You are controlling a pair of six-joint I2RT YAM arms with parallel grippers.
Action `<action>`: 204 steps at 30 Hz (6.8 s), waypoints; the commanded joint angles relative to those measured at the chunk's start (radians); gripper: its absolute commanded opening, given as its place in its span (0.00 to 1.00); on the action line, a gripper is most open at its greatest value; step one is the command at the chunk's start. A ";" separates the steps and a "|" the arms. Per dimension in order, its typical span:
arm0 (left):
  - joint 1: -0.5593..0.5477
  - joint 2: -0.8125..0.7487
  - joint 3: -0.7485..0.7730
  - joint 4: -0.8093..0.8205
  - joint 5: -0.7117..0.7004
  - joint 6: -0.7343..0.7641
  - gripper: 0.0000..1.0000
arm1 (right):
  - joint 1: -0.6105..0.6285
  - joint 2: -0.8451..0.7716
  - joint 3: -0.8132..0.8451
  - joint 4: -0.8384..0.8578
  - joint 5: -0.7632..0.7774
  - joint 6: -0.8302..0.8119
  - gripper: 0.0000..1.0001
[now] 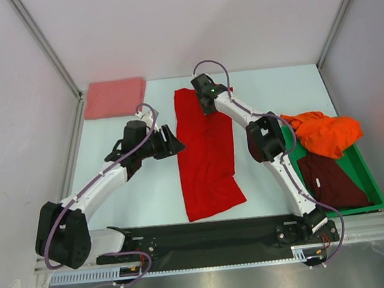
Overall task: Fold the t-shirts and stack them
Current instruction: Fold the tshirt
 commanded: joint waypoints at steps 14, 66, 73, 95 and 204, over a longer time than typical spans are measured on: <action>-0.006 -0.034 -0.002 0.029 0.025 0.001 0.61 | 0.006 -0.138 -0.008 -0.014 0.069 0.058 0.09; -0.141 0.620 0.591 -0.016 -0.158 0.056 0.55 | -0.292 -0.245 -0.344 0.305 -0.589 0.216 0.55; -0.171 0.693 0.635 -0.045 -0.147 0.059 0.51 | -0.293 -0.125 -0.190 0.256 -0.632 0.157 0.51; -0.268 0.789 0.734 -0.096 -0.443 0.245 0.54 | -0.277 -0.057 -0.164 0.271 -0.660 0.120 0.36; -0.219 0.535 0.513 -0.010 -0.342 0.152 0.55 | -0.140 -0.057 -0.025 0.308 -0.570 0.118 0.04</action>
